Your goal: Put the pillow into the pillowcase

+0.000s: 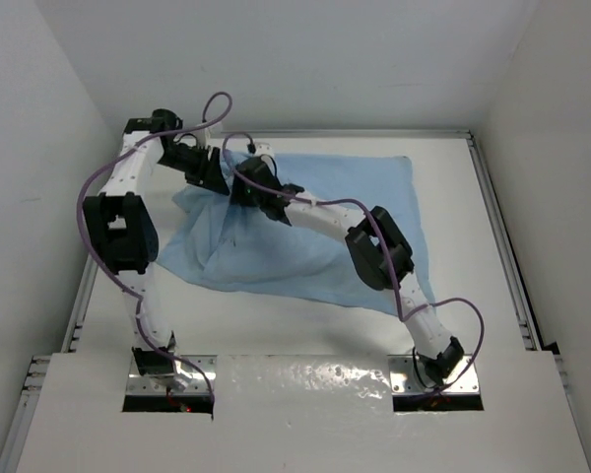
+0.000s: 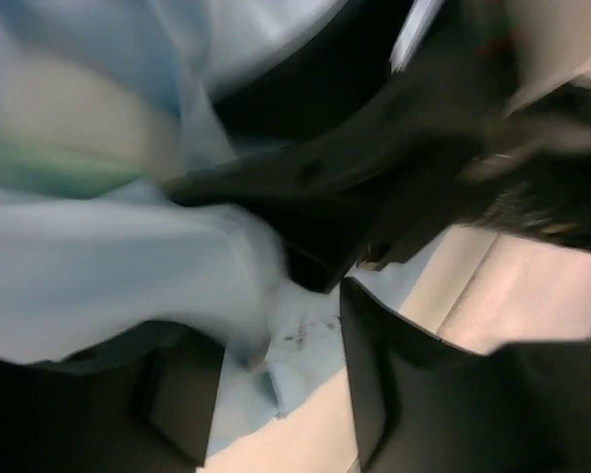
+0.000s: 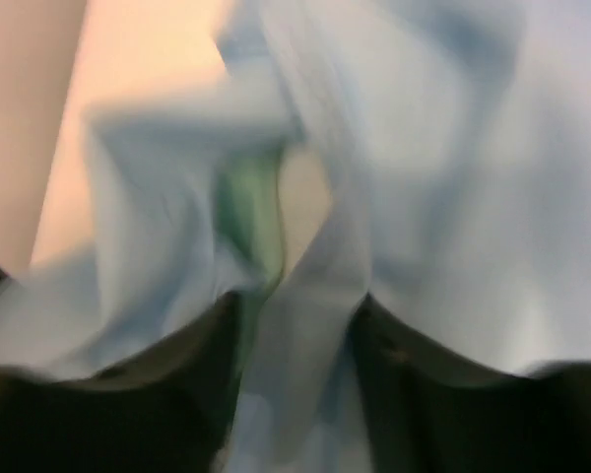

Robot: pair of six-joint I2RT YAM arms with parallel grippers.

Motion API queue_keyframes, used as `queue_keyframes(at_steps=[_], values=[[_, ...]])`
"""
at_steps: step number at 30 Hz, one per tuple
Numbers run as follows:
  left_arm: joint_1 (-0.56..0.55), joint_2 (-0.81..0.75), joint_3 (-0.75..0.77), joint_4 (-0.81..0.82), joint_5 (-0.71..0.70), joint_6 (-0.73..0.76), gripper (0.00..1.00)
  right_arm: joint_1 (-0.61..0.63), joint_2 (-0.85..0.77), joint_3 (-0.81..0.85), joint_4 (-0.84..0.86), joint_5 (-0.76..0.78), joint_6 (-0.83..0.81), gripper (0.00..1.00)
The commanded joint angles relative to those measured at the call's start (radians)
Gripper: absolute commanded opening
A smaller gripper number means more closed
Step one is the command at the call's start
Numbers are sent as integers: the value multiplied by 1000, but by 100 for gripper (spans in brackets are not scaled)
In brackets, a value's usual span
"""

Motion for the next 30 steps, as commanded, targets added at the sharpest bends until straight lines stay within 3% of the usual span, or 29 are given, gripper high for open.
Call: queue_keyframes(at_steps=[1, 2, 3, 4, 5, 6, 10, 13, 14, 15, 16, 17, 18, 19, 20, 21, 22, 23, 25, 30], values=[[4, 39, 98, -45, -1, 7, 48, -91, 64, 296, -44, -10, -24, 53], [9, 37, 165, -61, -12, 13, 55, -105, 72, 319, -76, -95, -50, 76], [25, 30, 193, -77, -36, 16, 69, -117, 55, 319, -83, -131, -121, 87], [39, 19, 213, -82, -53, 19, 76, -116, 26, 273, -86, -151, -172, 98], [76, -5, 232, -81, -72, 16, 96, -108, -59, 229, -83, -174, -224, 99], [99, -22, 231, -78, -92, 16, 100, -102, -112, 180, -86, -173, -272, 99], [219, -74, 133, -65, -249, 36, 100, -101, -397, -144, -138, -56, -410, 99], [259, -120, -17, -56, -405, 96, 100, -119, -604, -295, -329, 41, -462, 98], [268, -163, -68, -30, -422, 125, 92, -133, -653, -336, -375, 45, -464, 86], [280, -189, -123, -16, -457, 139, 82, -169, -754, -379, -421, 53, -440, 37], [280, -238, -235, 4, -489, 148, 69, -189, -808, -484, -493, 95, -417, 12], [280, -260, -289, 49, -515, 151, 51, -214, -860, -549, -523, 113, -392, 1], [280, -280, -400, 76, -581, 150, 49, -273, -966, -674, -549, 114, -354, 0], [279, -304, -455, 105, -615, 140, 50, -306, -1012, -733, -601, 111, -328, 7], [279, -306, -493, 135, -667, 125, 65, -387, -1057, -851, -627, 102, -273, 48], [280, -302, -530, 149, -684, 116, 73, -425, -1101, -852, -652, 94, -247, 48], [280, -295, -590, 165, -693, 102, 79, -459, -1179, -958, -682, 84, -230, 76], [280, -295, -614, 210, -698, 97, 87, -516, -1216, -1012, -687, 84, -213, 84], [280, -312, -685, 276, -689, 85, 92, -561, -1310, -1152, -660, 73, -193, 95], [279, -300, -733, 390, -612, 59, 98, -667, -1356, -1356, -592, 70, -121, 99]])
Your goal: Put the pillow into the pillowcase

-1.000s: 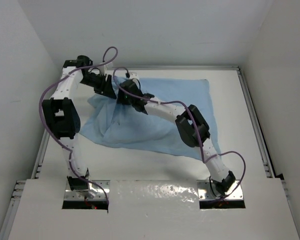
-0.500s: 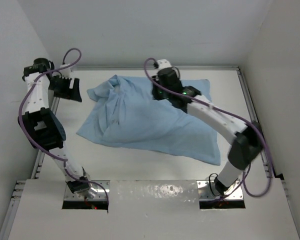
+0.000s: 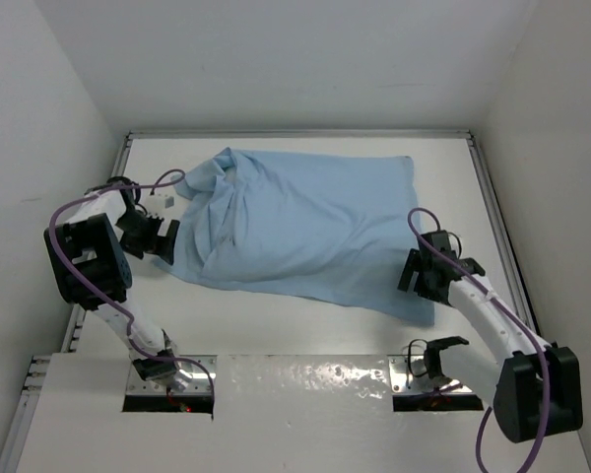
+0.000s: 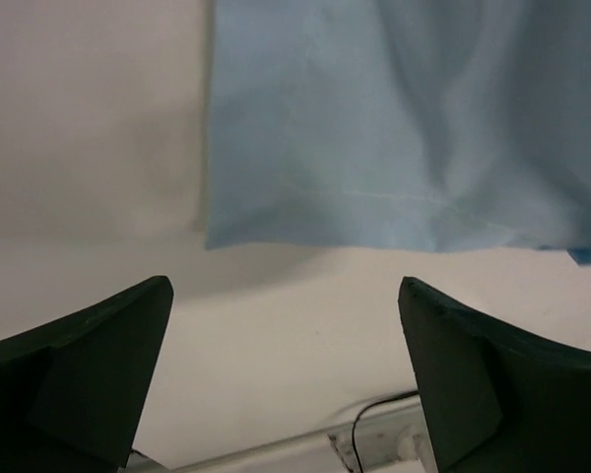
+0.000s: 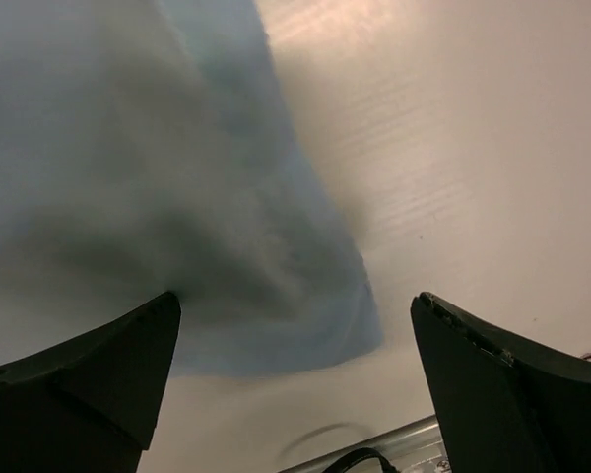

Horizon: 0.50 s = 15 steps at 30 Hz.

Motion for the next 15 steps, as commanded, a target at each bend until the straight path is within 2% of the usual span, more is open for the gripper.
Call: queue_keyframes(at_steps=[1, 5, 9, 11, 13, 14, 15], values=[[-2, -19, -9, 135, 31, -18, 98, -41, -34, -71, 87, 0, 92, 99], [-2, 23, -76, 201, 11, -33, 98, -67, -25, -194, 186, 14, 177, 99], [-24, 81, -72, 206, 97, -38, 95, -72, 1, -209, 207, 21, 228, 96], [-50, 105, -64, 201, 104, -35, 90, -74, 7, -214, 198, 21, 253, 88], [-65, 119, -63, 191, 111, -30, 77, -74, 1, -233, 210, 1, 270, 75], [-67, 141, -55, 177, 121, -27, 69, -74, -14, -241, 224, -16, 276, 51], [-65, 150, -44, 136, 140, -10, 23, -74, -25, -249, 230, -25, 279, 34]])
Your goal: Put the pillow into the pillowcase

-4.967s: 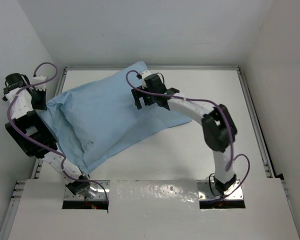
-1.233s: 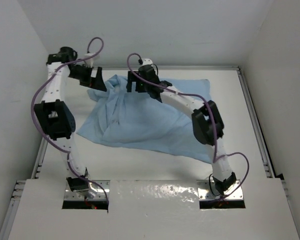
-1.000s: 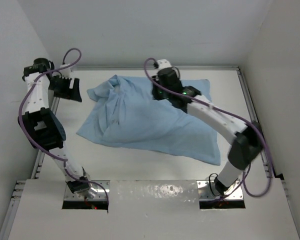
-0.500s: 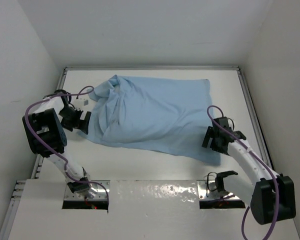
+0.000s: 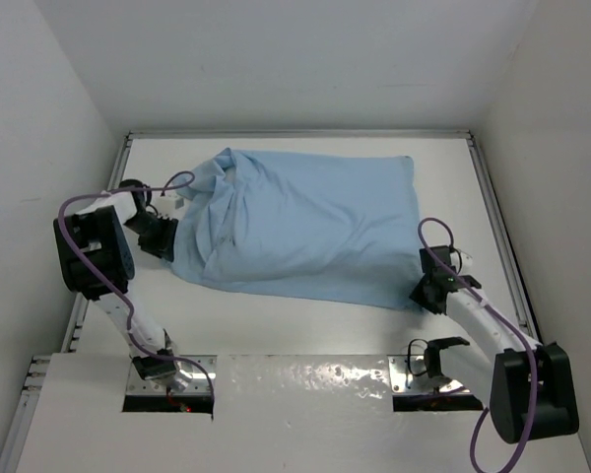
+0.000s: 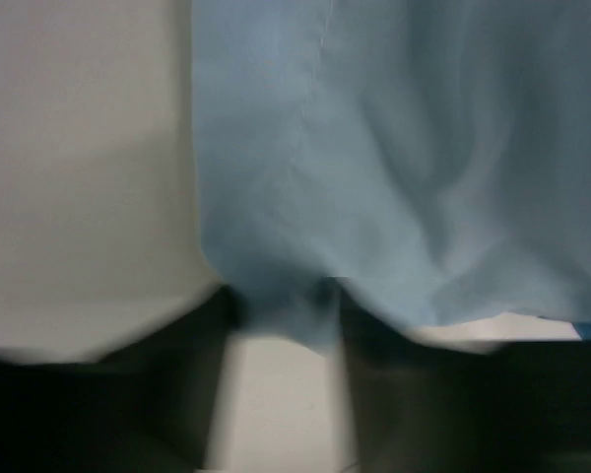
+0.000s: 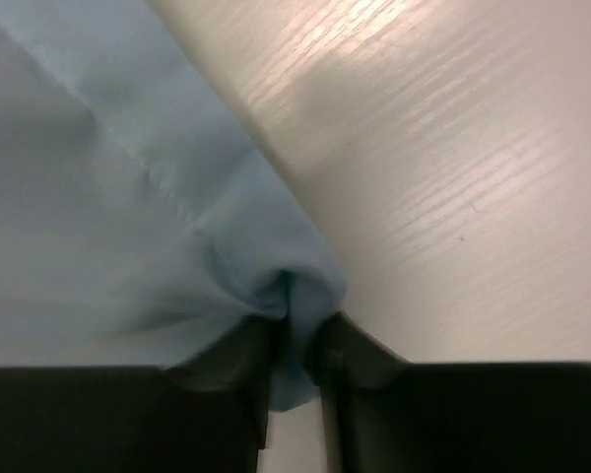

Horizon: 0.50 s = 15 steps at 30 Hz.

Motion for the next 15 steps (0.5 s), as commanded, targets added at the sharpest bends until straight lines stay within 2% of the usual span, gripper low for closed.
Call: queue_keyframes(at_steps=[1, 2, 6, 7, 9, 11, 12, 14, 15], values=[[-19, 85, 1, -31, 130, 21, 0, -6, -28, -37, 36, -26, 61, 19], [-19, 73, 4, -37, 149, 19, 0, -6, -45, -34, 41, -36, 58, 0], [-10, -2, 76, -171, 304, 65, 0, -6, -183, 52, 23, -52, -11, 0], [-6, -25, 133, -198, 374, 70, 0, -6, -205, 125, 9, -43, -41, 0], [14, -95, 204, -250, 427, 56, 0, -6, -237, 219, -42, -23, -73, 0], [33, -160, 343, -314, 489, 46, 0, -4, -237, 397, -91, -20, -129, 0], [63, -169, 485, -345, 525, 39, 0, -6, -222, 539, -104, -27, -167, 0], [132, -165, 665, -432, 551, 0, 0, -6, -199, 696, -143, -23, -208, 0], [163, -146, 881, -457, 569, -17, 0, -4, -170, 862, -152, -7, -254, 0]])
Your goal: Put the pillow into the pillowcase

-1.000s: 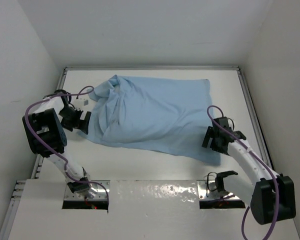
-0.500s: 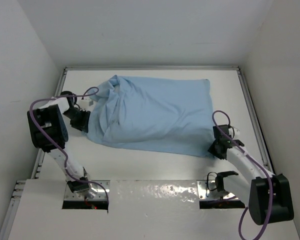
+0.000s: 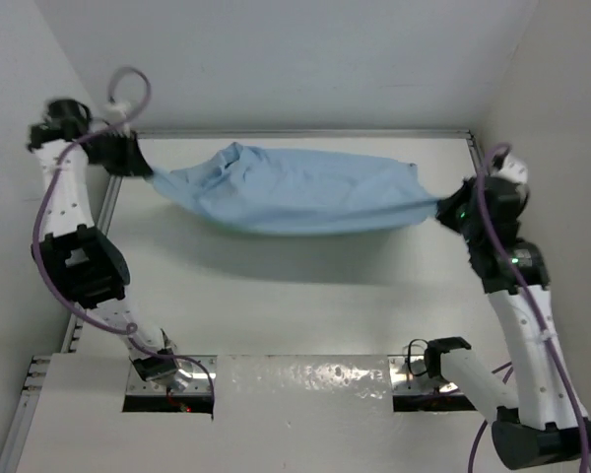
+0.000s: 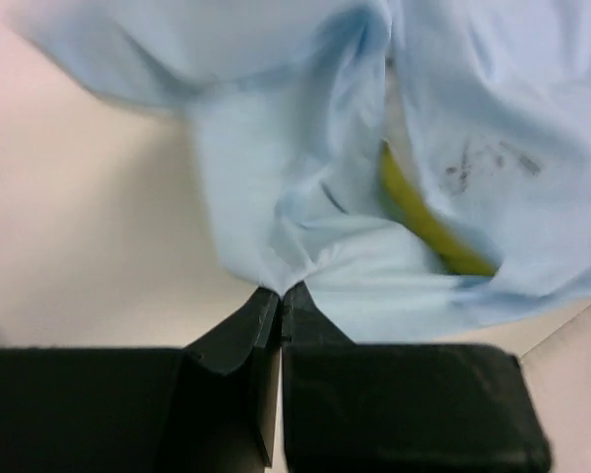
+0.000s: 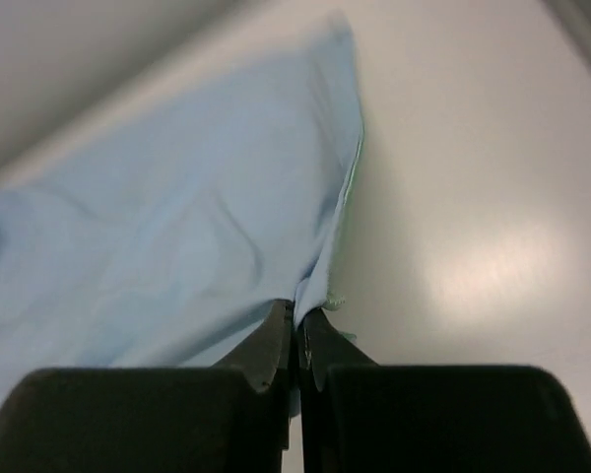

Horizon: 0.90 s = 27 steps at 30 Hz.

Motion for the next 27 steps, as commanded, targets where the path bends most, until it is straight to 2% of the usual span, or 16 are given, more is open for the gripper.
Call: queue_keyframes(at_steps=[1, 2, 3, 4, 5, 6, 7, 8, 10, 14, 18, 20, 24, 26, 27], values=[[135, -74, 477, -128, 146, -58, 0, -7, 30, 371, -16, 67, -152, 0], [195, -59, 605, -156, 149, -116, 0, -7, 41, 445, -22, 76, -172, 0], [224, -50, 812, -155, 146, -147, 0, -7, 51, 587, -27, 85, -213, 0], [250, -71, 862, -100, 139, -198, 0, -7, 68, 655, -44, 116, -232, 0], [281, -114, 867, -48, 121, -213, 0, -7, 73, 714, -56, 134, -264, 0], [284, -233, 769, 15, 60, -221, 0, -7, 80, 819, -76, 154, -278, 0], [286, -269, 739, 87, 27, -223, 0, -7, 81, 863, -84, 194, -293, 0], [286, -280, 757, 80, 6, -227, 0, -6, 78, 897, -93, 217, -319, 0], [286, -268, 889, 49, -48, -241, 0, -7, 70, 973, -116, 268, -347, 0], [284, -286, 964, 75, -107, -272, 0, -7, 68, 1075, -185, 291, -399, 0], [286, -271, 964, 100, -119, -296, 0, -6, 71, 1083, -237, 334, -425, 0], [286, -255, 929, 98, -84, -281, 0, -6, 87, 1029, -228, 372, -448, 0], [266, -248, 699, 158, 22, -278, 0, -6, 177, 890, -197, 313, -452, 0], [196, -219, 582, 151, 16, -240, 0, -6, 261, 796, -145, 290, -441, 0], [153, -205, 530, 134, -30, -218, 0, -6, 287, 721, -110, 290, -442, 0]])
